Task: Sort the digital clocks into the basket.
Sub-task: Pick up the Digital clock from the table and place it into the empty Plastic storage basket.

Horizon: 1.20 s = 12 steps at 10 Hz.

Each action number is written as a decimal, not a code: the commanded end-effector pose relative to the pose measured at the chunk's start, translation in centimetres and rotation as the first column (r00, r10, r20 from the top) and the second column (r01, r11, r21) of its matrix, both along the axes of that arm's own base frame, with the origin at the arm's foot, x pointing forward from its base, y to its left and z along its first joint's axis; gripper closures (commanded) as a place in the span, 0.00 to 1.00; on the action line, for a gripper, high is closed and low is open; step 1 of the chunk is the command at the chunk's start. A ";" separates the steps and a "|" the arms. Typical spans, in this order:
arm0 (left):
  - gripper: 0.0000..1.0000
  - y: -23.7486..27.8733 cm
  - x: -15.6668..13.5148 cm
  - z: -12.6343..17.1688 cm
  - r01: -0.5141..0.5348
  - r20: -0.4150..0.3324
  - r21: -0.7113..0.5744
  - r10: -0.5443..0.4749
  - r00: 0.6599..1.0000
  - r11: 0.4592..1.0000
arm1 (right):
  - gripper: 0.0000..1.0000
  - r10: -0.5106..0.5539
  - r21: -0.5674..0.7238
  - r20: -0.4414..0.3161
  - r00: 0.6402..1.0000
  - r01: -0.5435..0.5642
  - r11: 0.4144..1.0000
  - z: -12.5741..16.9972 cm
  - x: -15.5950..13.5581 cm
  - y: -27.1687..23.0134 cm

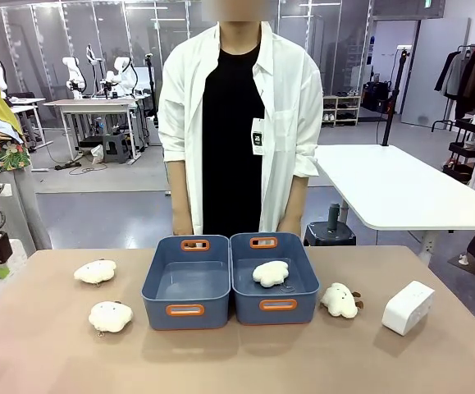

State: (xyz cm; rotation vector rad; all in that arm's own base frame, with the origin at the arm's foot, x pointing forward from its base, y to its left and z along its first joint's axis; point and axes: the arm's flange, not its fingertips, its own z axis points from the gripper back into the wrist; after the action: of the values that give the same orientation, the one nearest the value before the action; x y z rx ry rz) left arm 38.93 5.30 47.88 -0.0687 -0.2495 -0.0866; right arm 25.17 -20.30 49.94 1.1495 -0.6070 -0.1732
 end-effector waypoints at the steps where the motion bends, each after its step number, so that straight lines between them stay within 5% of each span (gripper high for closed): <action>1: 1.00 -2.2 -0.6 1.9 0.162 0.061 -0.082 -0.157 0.986 0.983 | 0.00 0.006 0.004 0.015 1.000 -0.006 1.000 0.2 -0.3 0.0; 3: 1.00 -6.0 -0.8 4.4 0.325 0.168 -0.137 -0.301 0.939 0.936 | 0.00 0.006 0.004 0.015 1.000 -0.006 1.000 0.2 -0.3 0.0; 5: 1.00 -13.0 1.9 6.4 0.313 0.234 -0.132 -0.277 0.932 0.941 | 0.00 0.006 0.004 0.015 1.000 -0.006 1.000 0.2 -0.3 0.0; 9: 1.00 -24.5 7.6 3.0 0.207 0.220 -0.147 -0.172 0.960 0.967 | 0.00 0.006 0.004 0.015 1.000 -0.006 1.000 0.2 -0.3 0.0; 12: 1.00 -25.5 5.1 4.1 0.287 0.177 -0.119 -0.264 0.948 0.950 | 0.00 0.006 0.004 0.015 1.000 -0.006 1.000 0.2 -0.3 0.0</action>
State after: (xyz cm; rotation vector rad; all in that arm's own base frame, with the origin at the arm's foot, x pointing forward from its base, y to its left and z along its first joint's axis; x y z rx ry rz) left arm 45.82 -21.67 49.83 -0.2696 -0.4168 -0.3232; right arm 25.18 -20.31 49.96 1.1495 -0.6066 -0.1728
